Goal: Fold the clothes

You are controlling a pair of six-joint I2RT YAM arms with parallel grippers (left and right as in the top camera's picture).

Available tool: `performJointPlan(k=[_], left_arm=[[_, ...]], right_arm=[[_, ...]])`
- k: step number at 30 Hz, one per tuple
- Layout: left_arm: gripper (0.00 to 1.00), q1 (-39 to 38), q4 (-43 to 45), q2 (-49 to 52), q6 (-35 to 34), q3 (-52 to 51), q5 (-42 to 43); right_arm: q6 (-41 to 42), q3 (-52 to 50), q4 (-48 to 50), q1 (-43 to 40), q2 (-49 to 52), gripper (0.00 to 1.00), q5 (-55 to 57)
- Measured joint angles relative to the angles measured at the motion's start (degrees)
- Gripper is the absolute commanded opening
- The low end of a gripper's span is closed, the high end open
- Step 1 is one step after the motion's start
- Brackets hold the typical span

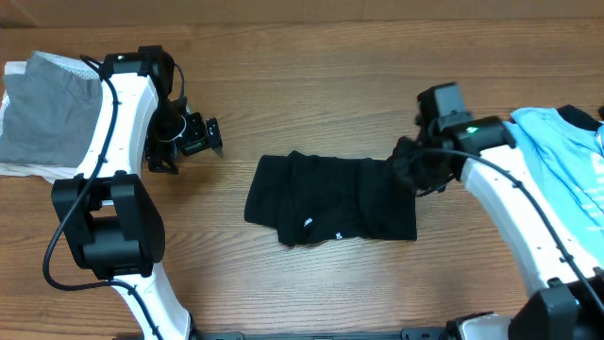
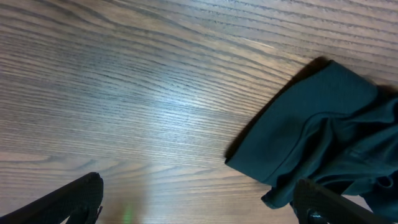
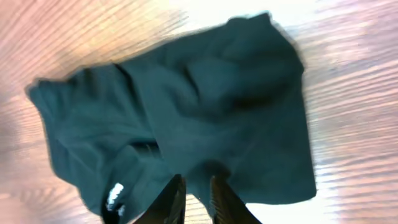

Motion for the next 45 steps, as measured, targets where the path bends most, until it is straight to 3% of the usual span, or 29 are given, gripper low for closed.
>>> performJointPlan(k=[6, 13, 16, 17, 23, 28, 31, 35, 45], left_arm=[[1.0, 0.0, 0.0, 0.0, 0.0, 0.0, 0.0], [1.0, 0.0, -0.35, 0.0, 0.0, 0.0, 0.0], [1.0, 0.0, -0.15, 0.0, 0.0, 0.0, 0.02], [1.0, 0.0, -0.17, 0.0, 0.0, 0.0, 0.0], [1.0, 0.0, -0.22, 0.0, 0.0, 0.0, 0.0], [1.0, 0.0, -0.48, 0.0, 0.02, 0.0, 0.02], [1.0, 0.0, -0.26, 0.0, 0.0, 0.0, 0.0], [1.0, 0.0, 0.55, 0.0, 0.0, 0.0, 0.0], [1.0, 0.0, 0.46, 0.0, 0.0, 0.0, 0.0]], right_arm=[[-0.09, -10.34, 8.63, 2.25, 0.9, 0.19, -5.16], [1.42, -16.72, 4.83, 2.25, 0.94, 0.19, -7.65], [1.46, -17.7, 3.96, 2.25, 0.94, 0.04, -8.02], [1.79, -17.77, 3.93, 2.25, 0.94, 0.04, -8.13], [2.8, -16.9, 2.95, 2.25, 0.92, 0.04, -8.44], [3.5, -8.31, -4.15, 2.25, -2.36, 0.04, -4.87], [3.5, -3.54, -4.83, 2.23, -5.88, 0.13, -1.99], [2.67, -1.36, -0.96, 2.25, -7.54, 0.17, -0.5], [2.16, -2.1, -2.21, 2.91, 5.35, 0.05, -1.53]])
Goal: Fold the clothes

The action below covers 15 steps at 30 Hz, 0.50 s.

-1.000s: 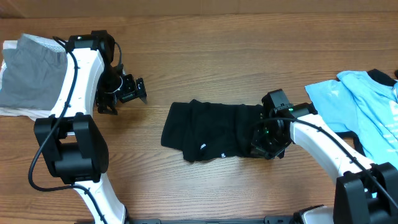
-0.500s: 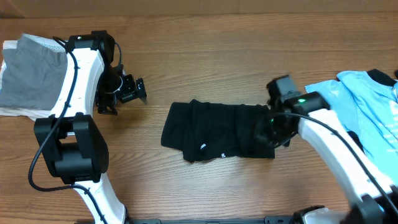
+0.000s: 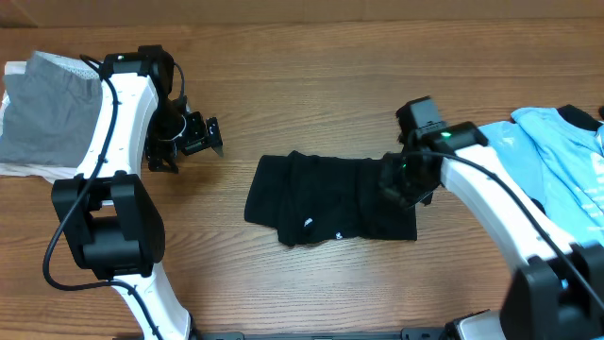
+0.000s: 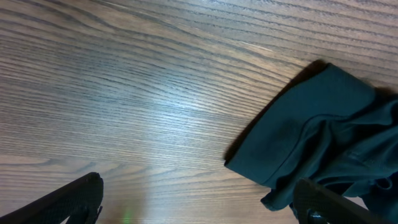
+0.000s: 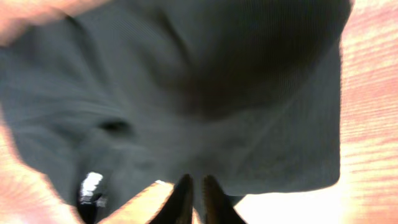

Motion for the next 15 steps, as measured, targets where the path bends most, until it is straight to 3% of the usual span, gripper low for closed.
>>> performJointPlan(k=[5, 11, 15], left_arm=[[1.0, 0.0, 0.0, 0.0, 0.02, 0.0, 0.0], [1.0, 0.0, 0.22, 0.0, 0.0, 0.0, 0.0], [1.0, 0.0, 0.02, 0.0, 0.02, 0.0, 0.0]], right_arm=[[0.09, -4.15, -1.18, 1.55, 3.21, 0.06, -0.92], [0.17, -9.2, 6.34, 4.24, 3.41, 0.04, -2.49], [0.31, -9.14, 3.89, 4.33, 3.39, 0.04, -2.32]])
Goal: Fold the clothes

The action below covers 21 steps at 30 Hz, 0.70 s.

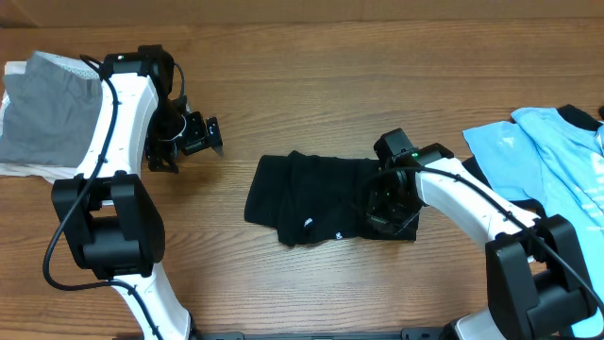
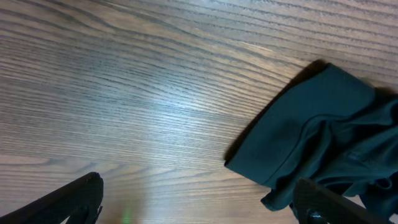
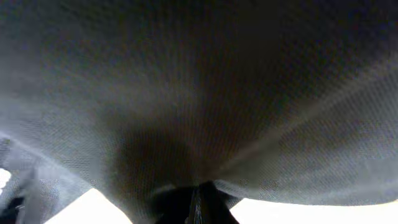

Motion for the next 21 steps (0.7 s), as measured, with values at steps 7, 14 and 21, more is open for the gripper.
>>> performJointPlan(k=[7, 14, 21], left_arm=[[1.0, 0.0, 0.04, 0.0, -0.02, 0.0, -0.02], [1.0, 0.0, 0.15, 0.0, -0.02, 0.0, 0.0], [1.0, 0.0, -0.02, 0.0, -0.02, 0.0, 0.0]], right_arm=[[1.7, 7.39, -14.49, -0.5, -3.02, 0.1, 6.71], [0.98, 15.41, -9.86, -0.61, -8.92, 0.2, 8.76], [0.09, 10.64, -2.23, -0.59, -6.51, 0.18, 6.27]])
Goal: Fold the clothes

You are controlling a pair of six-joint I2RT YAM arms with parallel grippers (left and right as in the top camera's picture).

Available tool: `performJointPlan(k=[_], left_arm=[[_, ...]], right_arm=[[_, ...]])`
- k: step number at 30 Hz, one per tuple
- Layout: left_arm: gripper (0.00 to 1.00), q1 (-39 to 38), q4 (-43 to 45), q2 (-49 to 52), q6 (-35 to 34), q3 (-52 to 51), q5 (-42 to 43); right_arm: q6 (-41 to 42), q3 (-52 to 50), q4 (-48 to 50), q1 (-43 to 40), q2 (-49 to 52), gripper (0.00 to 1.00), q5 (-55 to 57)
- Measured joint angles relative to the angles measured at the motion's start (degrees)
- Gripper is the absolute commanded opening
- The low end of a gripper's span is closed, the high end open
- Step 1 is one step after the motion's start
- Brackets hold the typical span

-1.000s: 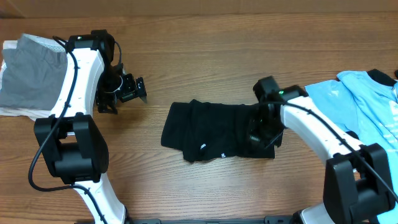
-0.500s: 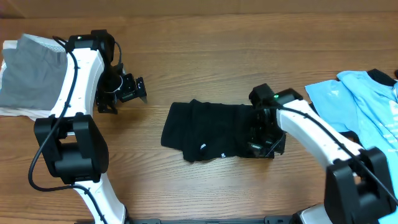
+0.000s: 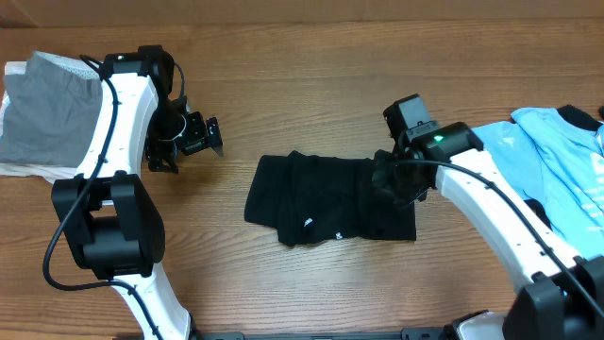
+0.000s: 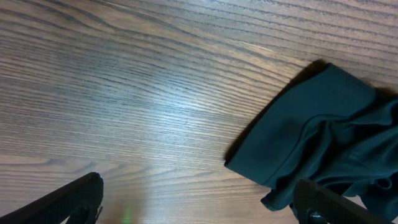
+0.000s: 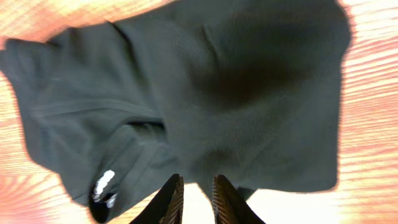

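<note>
A crumpled black garment with a small white logo lies in the middle of the wooden table. My right gripper hovers over its right end. In the right wrist view the garment lies below the gripper, whose fingers stand a narrow gap apart with table showing between them. My left gripper hangs wide open to the left of the cloth. In the left wrist view this gripper is over bare wood, with the garment's left end to its right.
A grey folded garment on white cloth lies at the far left edge. A light blue shirt is spread at the far right, under my right arm.
My right gripper was pressed low into the garment's right part with its fingers together. Now it is higher and further back, fingers slightly apart. The garment's outline looks unchanged.
My right gripper first hovered by the garment's right end, fingers slightly apart. It then stood lower over the cloth, then sat pushed into the fabric with fingers together. Now it is raised again. My left arm stayed still and open throughout.
</note>
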Motion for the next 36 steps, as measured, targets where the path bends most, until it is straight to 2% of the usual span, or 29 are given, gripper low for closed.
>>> performJointPlan(k=[7, 14, 18, 22, 24, 27, 30, 36], left_arm=[[1.0, 0.0, 0.07, 0.0, 0.0, 0.0, 0.0], [1.0, 0.0, 0.04, 0.0, 0.0, 0.0, 0.0], [1.0, 0.0, 0.07, 0.0, 0.0, 0.0, 0.0], [1.0, 0.0, 0.09, 0.0, 0.0, 0.0, 0.0], [1.0, 0.0, 0.15, 0.0, 0.0, 0.0, 0.0], [1.0, 0.0, 0.17, 0.0, 0.02, 0.0, 0.0], [1.0, 0.0, 0.17, 0.0, 0.0, 0.0, 0.0], [1.0, 0.0, 0.07, 0.0, 0.02, 0.0, 0.0]], right_arm=[[-0.11, -12.09, 8.5, 0.0, 4.09, 0.04, -5.35], [0.0, -17.86, 9.53, 0.0, 4.61, 0.04, -8.28], [0.85, -16.5, 5.18, 0.0, 4.57, 0.04, -7.87], [1.36, -10.62, -1.05, 0.0, 3.65, 0.04, -5.09], [1.4, -6.34, -2.34, 0.0, 2.45, 0.09, -3.45], [1.25, -0.52, -0.13, 0.0, 0.79, 0.24, -1.73], [-0.11, 1.42, 4.17, 0.0, 0.07, 0.24, -0.76], [-0.61, 1.44, 6.1, 0.0, 1.09, 0.23, -0.33]])
